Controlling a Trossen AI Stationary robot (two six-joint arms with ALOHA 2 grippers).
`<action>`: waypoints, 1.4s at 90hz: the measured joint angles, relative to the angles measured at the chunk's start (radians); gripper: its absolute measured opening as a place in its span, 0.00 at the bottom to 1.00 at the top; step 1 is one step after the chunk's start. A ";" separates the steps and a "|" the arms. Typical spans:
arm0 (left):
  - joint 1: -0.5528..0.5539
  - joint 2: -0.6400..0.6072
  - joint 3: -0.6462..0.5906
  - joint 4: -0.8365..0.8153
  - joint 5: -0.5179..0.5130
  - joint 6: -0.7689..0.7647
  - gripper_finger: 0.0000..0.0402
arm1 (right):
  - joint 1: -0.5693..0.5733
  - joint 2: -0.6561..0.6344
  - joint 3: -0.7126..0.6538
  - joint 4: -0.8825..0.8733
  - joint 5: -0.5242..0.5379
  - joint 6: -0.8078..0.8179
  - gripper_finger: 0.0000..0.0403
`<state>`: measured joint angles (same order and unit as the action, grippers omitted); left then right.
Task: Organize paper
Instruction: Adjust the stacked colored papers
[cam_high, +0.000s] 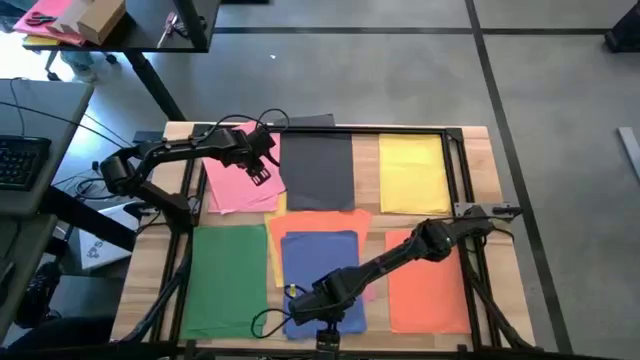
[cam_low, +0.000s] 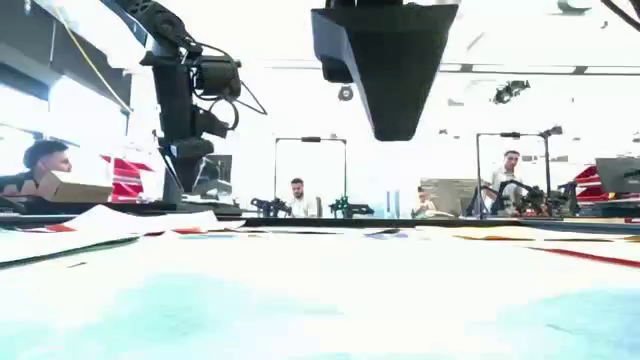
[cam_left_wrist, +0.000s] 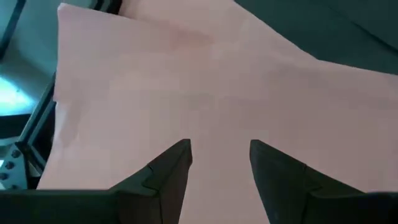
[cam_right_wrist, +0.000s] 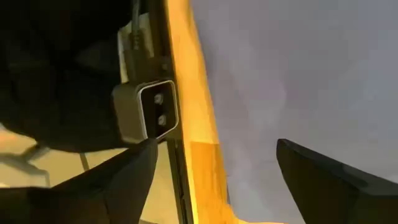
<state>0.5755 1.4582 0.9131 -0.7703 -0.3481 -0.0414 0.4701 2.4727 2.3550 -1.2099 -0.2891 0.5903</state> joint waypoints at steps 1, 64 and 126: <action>0.000 0.000 0.000 0.000 0.000 0.000 0.39 | -0.002 -0.004 0.000 -0.009 0.022 -0.004 0.79; 0.008 -0.274 -0.228 0.056 0.034 -0.062 0.39 | -0.684 -0.093 -0.112 0.407 0.481 -0.839 0.20; -0.093 -0.728 -0.228 0.166 0.182 -0.149 0.39 | -0.824 0.062 -0.114 0.684 0.236 -0.353 0.00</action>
<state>0.4825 0.7300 0.6849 -0.6045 -0.1658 -0.1901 -0.3539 2.5347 2.2414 -0.5264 -0.0533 0.2373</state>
